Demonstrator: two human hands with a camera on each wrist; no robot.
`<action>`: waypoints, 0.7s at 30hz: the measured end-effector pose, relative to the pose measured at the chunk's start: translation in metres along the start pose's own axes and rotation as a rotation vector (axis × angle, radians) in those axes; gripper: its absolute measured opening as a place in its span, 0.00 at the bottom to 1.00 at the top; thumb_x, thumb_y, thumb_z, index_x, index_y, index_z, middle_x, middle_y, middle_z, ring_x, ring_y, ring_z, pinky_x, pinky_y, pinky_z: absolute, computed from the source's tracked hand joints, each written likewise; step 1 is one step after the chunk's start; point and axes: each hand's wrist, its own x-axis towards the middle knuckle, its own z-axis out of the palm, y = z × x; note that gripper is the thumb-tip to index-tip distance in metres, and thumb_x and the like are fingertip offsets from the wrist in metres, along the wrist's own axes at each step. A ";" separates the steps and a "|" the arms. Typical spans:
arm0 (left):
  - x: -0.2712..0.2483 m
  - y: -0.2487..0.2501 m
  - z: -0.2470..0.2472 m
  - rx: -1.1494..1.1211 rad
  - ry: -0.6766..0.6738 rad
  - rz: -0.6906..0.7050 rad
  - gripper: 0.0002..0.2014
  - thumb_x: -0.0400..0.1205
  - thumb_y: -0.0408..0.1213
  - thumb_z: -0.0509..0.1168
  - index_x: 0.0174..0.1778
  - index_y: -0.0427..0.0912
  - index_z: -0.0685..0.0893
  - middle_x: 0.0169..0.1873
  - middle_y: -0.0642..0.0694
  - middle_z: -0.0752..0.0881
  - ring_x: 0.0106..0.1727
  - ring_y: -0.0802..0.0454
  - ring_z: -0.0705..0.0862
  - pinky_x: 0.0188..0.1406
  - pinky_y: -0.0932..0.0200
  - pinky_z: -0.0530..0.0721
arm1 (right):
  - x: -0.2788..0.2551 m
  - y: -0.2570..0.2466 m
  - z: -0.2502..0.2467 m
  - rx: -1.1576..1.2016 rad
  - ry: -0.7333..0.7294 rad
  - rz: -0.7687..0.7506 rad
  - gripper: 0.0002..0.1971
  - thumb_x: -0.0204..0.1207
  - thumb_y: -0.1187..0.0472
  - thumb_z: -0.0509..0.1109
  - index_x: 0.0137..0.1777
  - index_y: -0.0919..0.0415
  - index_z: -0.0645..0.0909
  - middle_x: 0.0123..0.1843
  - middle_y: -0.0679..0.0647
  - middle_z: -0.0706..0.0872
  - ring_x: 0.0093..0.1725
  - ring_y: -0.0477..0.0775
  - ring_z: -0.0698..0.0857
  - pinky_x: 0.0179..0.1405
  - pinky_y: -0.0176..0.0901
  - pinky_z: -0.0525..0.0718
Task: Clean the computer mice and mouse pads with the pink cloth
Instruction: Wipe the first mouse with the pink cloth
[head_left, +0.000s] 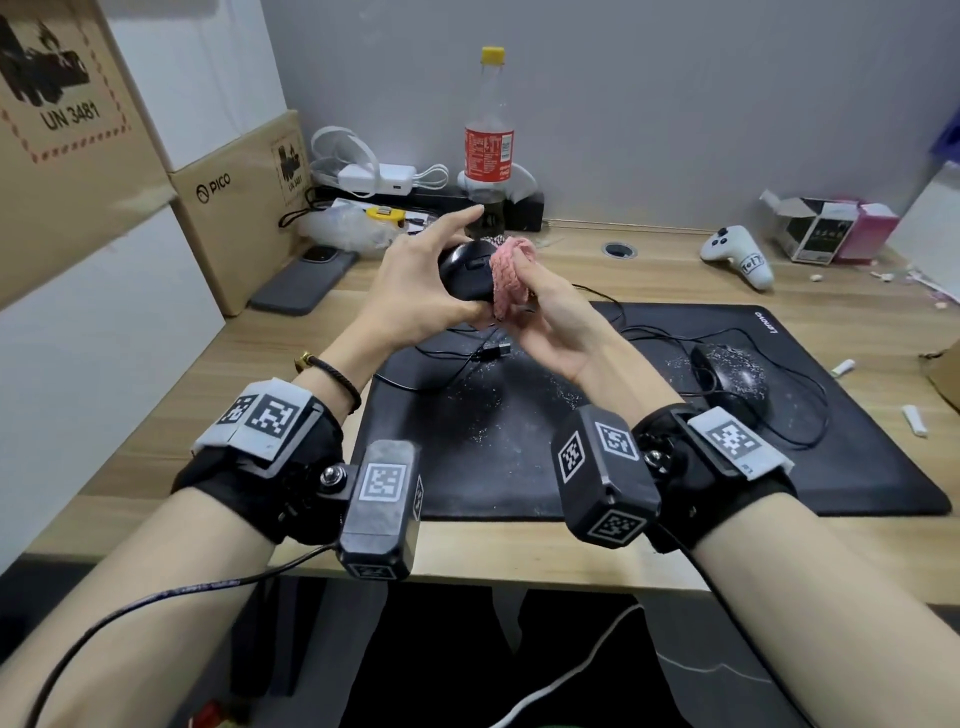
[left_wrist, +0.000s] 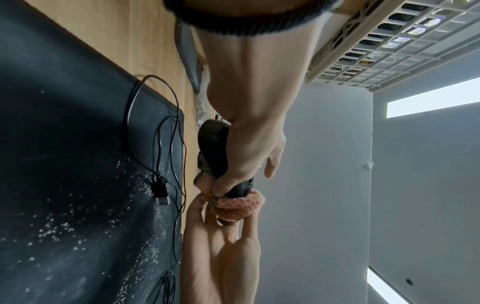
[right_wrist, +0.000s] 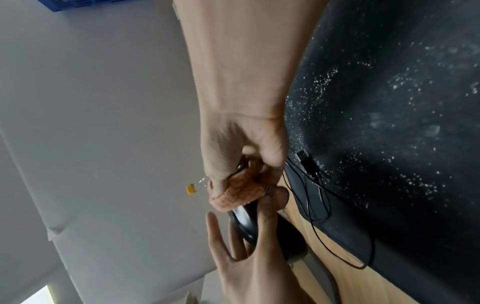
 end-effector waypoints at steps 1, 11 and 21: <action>-0.002 0.000 0.002 0.031 -0.007 0.014 0.46 0.59 0.39 0.81 0.76 0.52 0.73 0.57 0.54 0.87 0.60 0.56 0.84 0.69 0.51 0.77 | 0.003 0.002 0.000 -0.033 0.006 0.040 0.21 0.86 0.51 0.59 0.75 0.59 0.74 0.66 0.61 0.84 0.53 0.55 0.84 0.52 0.49 0.86; -0.010 -0.008 0.014 0.053 -0.035 0.027 0.49 0.59 0.48 0.83 0.77 0.58 0.68 0.57 0.57 0.87 0.61 0.52 0.80 0.69 0.52 0.75 | 0.023 0.009 0.009 -0.172 0.311 0.149 0.24 0.78 0.49 0.68 0.67 0.67 0.80 0.63 0.68 0.86 0.54 0.66 0.90 0.41 0.58 0.89; -0.009 -0.018 -0.002 0.012 -0.010 -0.047 0.45 0.62 0.37 0.80 0.77 0.57 0.70 0.56 0.54 0.87 0.58 0.60 0.84 0.57 0.76 0.75 | 0.014 0.010 0.031 -0.002 0.084 0.193 0.25 0.83 0.39 0.52 0.62 0.56 0.78 0.51 0.59 0.85 0.40 0.55 0.82 0.35 0.41 0.76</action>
